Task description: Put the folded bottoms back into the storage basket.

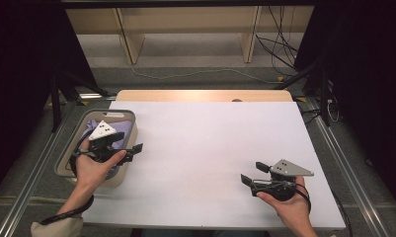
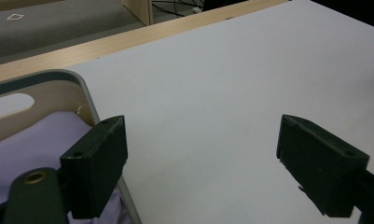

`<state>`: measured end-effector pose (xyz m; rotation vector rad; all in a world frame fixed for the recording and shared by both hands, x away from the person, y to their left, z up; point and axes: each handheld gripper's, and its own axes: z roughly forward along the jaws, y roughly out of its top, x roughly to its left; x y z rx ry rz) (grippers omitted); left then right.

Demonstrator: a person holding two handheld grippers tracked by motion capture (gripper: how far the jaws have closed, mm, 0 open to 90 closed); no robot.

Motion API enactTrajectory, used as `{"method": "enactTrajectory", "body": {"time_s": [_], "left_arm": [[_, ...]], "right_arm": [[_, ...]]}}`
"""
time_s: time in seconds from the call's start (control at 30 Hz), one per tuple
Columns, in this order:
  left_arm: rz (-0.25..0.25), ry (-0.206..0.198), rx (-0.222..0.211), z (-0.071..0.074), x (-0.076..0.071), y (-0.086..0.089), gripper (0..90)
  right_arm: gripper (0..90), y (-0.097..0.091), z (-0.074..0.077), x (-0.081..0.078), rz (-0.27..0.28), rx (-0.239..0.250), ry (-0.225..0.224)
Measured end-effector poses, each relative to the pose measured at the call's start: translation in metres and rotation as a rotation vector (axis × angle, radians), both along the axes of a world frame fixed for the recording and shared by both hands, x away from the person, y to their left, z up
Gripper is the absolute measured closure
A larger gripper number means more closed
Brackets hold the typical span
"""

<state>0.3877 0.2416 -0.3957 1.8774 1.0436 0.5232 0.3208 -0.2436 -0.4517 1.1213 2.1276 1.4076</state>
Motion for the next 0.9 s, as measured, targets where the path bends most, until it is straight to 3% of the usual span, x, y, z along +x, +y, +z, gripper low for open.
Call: {"method": "enactTrajectory", "body": {"time_s": [0.9], "left_arm": [[-0.129,-0.038,-0.018,-0.012,-0.023,-0.018,14.5]], "right_arm": [[26.5,0.0,0.0,0.0,0.002,0.004,0.001]]}}
